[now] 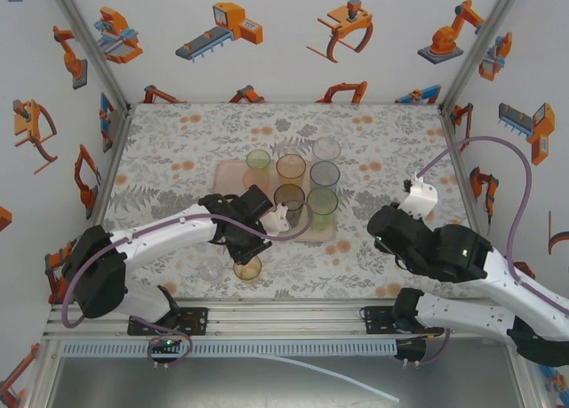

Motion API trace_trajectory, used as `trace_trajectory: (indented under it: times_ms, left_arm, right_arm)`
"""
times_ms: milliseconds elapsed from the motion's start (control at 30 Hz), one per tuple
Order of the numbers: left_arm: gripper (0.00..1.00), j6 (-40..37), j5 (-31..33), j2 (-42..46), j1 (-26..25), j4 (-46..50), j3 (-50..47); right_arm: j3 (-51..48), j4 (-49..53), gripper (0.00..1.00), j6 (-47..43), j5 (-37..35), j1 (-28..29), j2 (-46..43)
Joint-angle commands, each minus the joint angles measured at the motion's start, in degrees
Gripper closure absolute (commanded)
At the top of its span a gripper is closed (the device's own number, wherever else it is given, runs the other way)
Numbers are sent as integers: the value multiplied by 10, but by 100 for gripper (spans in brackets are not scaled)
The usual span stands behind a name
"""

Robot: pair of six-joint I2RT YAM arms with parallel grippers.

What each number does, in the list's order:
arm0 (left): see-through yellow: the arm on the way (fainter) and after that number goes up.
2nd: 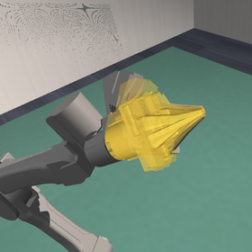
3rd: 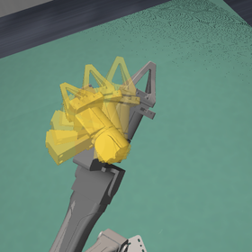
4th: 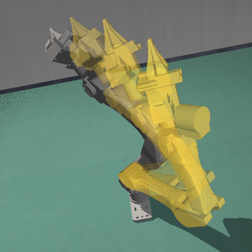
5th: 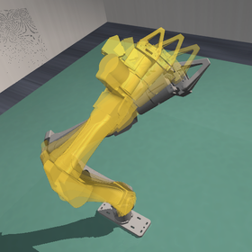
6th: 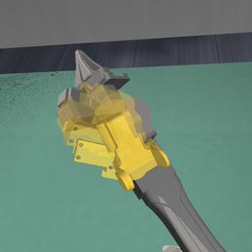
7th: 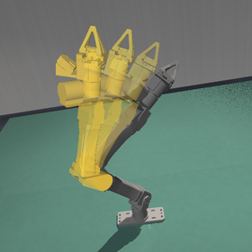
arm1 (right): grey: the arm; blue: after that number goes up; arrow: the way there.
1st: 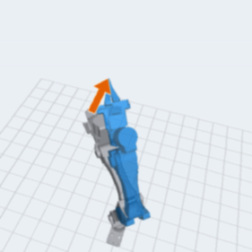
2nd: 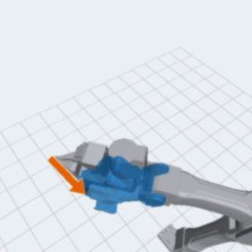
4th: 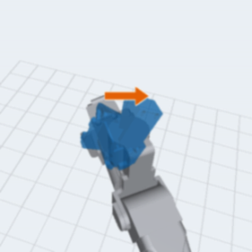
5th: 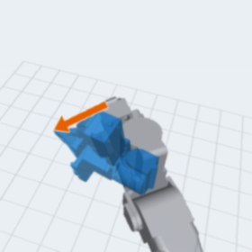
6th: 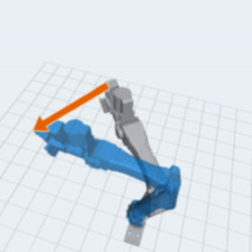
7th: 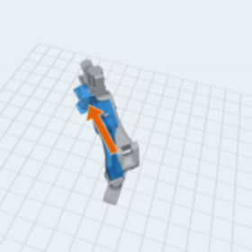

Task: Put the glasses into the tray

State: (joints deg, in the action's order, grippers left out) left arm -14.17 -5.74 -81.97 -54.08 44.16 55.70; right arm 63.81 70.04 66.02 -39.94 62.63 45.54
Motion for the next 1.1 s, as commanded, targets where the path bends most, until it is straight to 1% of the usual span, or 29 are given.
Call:
trace_trajectory:
  times_ms: [0,33,100,233,433,500,667,767,933,1067]
  left_arm:
    - [71,9,4,-5,-2,-3,-7]
    - [71,9,5,-4,-3,-3,-6]
    - [76,10,6,-3,-3,-2,-5]
    - [78,10,11,-1,-3,-1,-2]
    - [86,10,15,1,-3,1,2]
    - [90,9,17,2,-3,4,7]
    - [92,7,29,5,-3,13,20]
    - [92,4,31,8,-2,23,31]
    - [90,-17,24,11,-3,57,61]
    - [90,-27,3,13,-3,100,91]
  right_arm:
    - [-5,-5,84,12,-16,3,-4]
    - [-5,-5,84,12,-17,3,-4]
    - [-6,-5,84,12,-18,3,-4]
    - [-6,-7,84,11,-20,3,-4]
    - [-9,-8,84,12,-20,3,-4]
    - [-10,-8,84,12,-19,3,-4]
    - [-10,-9,84,12,-20,3,-4]
    - [-11,-9,84,11,-20,3,-5]
    - [-11,-10,84,11,-19,3,-6]
    - [-9,-8,84,10,-19,3,-7]
